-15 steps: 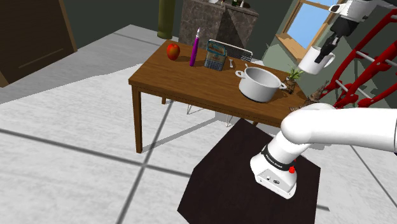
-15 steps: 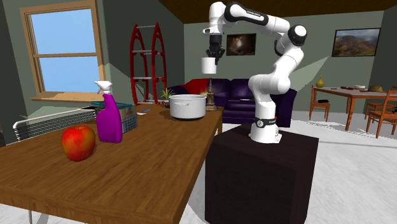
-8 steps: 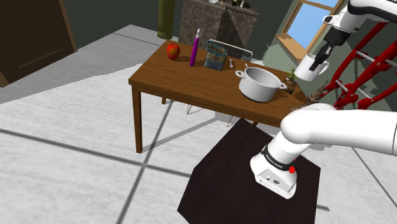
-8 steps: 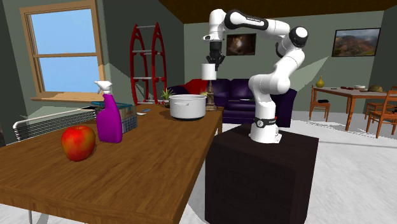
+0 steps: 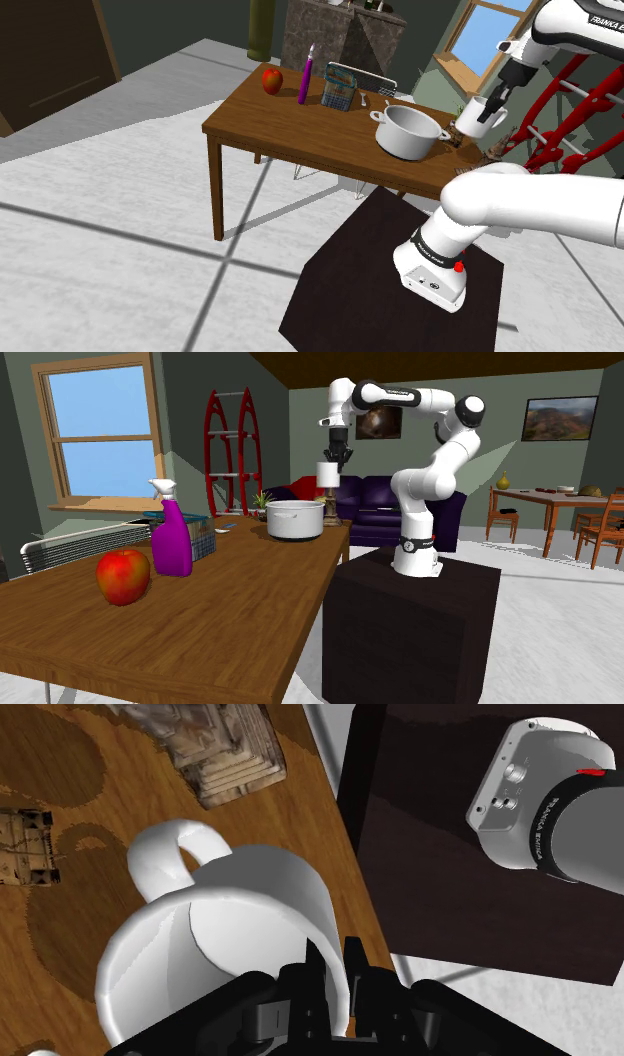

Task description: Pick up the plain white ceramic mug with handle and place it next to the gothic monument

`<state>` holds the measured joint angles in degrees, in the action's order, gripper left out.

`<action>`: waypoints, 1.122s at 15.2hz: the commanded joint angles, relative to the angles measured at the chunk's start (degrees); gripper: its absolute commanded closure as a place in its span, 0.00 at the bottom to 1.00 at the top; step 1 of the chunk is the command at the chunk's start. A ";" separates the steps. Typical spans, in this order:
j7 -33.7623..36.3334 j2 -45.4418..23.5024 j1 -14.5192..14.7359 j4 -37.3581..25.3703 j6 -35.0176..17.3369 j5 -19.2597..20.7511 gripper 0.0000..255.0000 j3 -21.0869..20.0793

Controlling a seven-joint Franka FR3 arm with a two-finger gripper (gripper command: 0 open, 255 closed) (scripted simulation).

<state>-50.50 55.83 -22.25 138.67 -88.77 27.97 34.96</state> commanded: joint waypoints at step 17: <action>1.28 1.12 -2.17 13.05 -12.14 6.27 1.00 6.77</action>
<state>-49.29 57.03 -24.33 151.13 -100.19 33.86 41.30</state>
